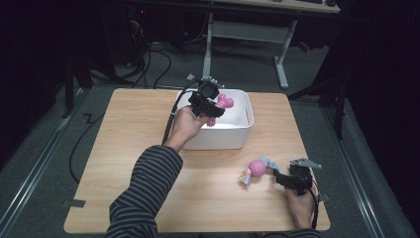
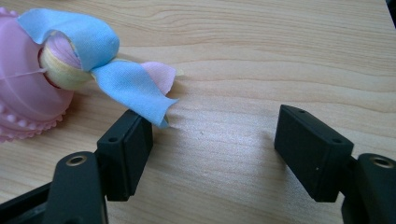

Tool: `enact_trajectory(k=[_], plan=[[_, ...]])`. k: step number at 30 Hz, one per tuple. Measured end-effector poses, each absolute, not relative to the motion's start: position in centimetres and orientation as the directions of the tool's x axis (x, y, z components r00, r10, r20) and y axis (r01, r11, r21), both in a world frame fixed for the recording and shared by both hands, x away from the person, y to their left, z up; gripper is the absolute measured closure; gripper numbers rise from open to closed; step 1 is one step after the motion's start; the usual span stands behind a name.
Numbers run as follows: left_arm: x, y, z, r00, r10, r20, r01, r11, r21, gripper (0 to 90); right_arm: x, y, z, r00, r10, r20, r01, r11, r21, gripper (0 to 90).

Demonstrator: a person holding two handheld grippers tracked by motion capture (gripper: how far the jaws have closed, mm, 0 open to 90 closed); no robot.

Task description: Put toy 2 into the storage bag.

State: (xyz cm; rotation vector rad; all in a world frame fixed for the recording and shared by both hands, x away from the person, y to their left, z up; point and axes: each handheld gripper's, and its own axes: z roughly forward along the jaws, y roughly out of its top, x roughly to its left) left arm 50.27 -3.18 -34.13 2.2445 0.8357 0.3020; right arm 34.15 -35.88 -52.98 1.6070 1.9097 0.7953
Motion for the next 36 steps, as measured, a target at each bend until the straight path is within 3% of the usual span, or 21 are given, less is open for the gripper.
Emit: enact_trajectory(k=[36], plan=[[52.6,-4.6,-38.5,0.701,0.713,0.017,0.546,-0.551,0.631,58.3,34.2,-35.9,-53.0,-0.170,0.985,-0.017,0.680,0.130,0.721,28.1]])
